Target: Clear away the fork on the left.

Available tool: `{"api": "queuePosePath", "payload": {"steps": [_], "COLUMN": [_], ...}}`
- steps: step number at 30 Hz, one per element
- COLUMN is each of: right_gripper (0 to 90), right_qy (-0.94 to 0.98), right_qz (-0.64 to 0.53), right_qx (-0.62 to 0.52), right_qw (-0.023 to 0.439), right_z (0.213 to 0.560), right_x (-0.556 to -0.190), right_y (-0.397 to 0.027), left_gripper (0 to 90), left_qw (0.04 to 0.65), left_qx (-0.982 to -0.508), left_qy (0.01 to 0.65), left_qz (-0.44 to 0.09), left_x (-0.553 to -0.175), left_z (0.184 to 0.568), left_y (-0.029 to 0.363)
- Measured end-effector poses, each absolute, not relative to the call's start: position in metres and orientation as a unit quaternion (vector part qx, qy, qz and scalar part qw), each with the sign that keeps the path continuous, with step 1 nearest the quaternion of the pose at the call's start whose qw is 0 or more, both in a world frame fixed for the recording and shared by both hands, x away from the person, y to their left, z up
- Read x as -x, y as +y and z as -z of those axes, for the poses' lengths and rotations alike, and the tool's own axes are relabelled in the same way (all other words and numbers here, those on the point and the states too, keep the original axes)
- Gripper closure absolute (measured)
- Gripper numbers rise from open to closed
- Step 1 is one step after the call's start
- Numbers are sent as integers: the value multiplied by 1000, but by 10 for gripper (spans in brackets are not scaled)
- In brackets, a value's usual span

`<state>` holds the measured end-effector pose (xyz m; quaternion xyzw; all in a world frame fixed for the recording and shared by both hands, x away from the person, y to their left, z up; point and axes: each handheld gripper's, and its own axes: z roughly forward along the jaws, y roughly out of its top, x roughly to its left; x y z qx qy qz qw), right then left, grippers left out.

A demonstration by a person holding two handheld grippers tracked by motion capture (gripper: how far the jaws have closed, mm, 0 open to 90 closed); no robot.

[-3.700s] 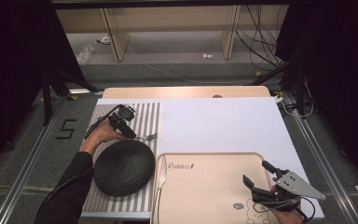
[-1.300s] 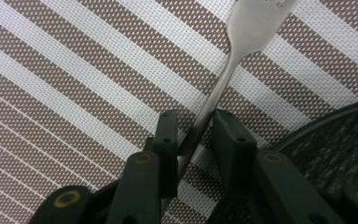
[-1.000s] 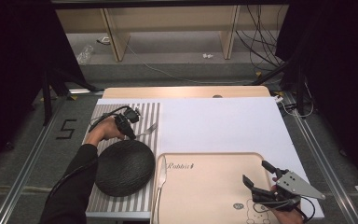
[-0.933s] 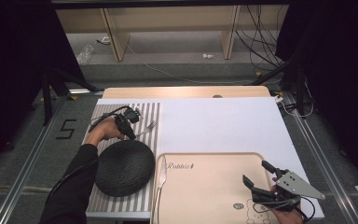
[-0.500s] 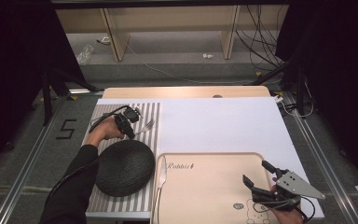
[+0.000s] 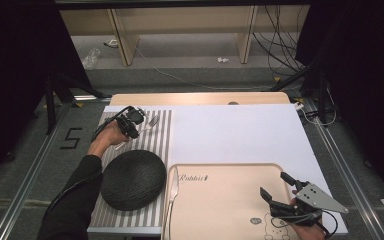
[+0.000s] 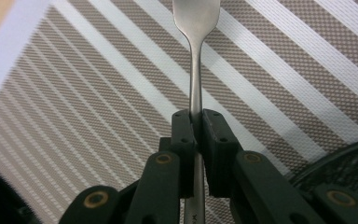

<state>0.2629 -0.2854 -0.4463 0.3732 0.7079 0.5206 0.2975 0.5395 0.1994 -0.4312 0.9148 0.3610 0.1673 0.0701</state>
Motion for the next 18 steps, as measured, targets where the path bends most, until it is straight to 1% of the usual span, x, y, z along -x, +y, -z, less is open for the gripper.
{"api": "queuePosePath", "payload": {"steps": [4, 10, 15, 18], "right_gripper": [189, 189, 189, 189], "right_qy": [708, 708, 709, 708], "right_qz": [-520, -520, -519, -519], "right_qx": [-374, -373, -372, -373], "right_qw": [298, 298, 299, 299], "right_z": [446, 446, 446, 446], "right_x": [-263, -263, -263, -263], "right_y": [-286, -285, -285, -286], "left_gripper": [835, 835, 835, 835], "left_qw": [80, 115, 152, 190], "left_qx": [-912, -903, -899, -894], "left_qy": [357, 369, 374, 380], "left_qz": [-185, -187, -171, -144], "left_x": [-534, -522, -509, -502], "left_z": [419, 398, 384, 380], "left_y": [202, 200, 197, 197]}}
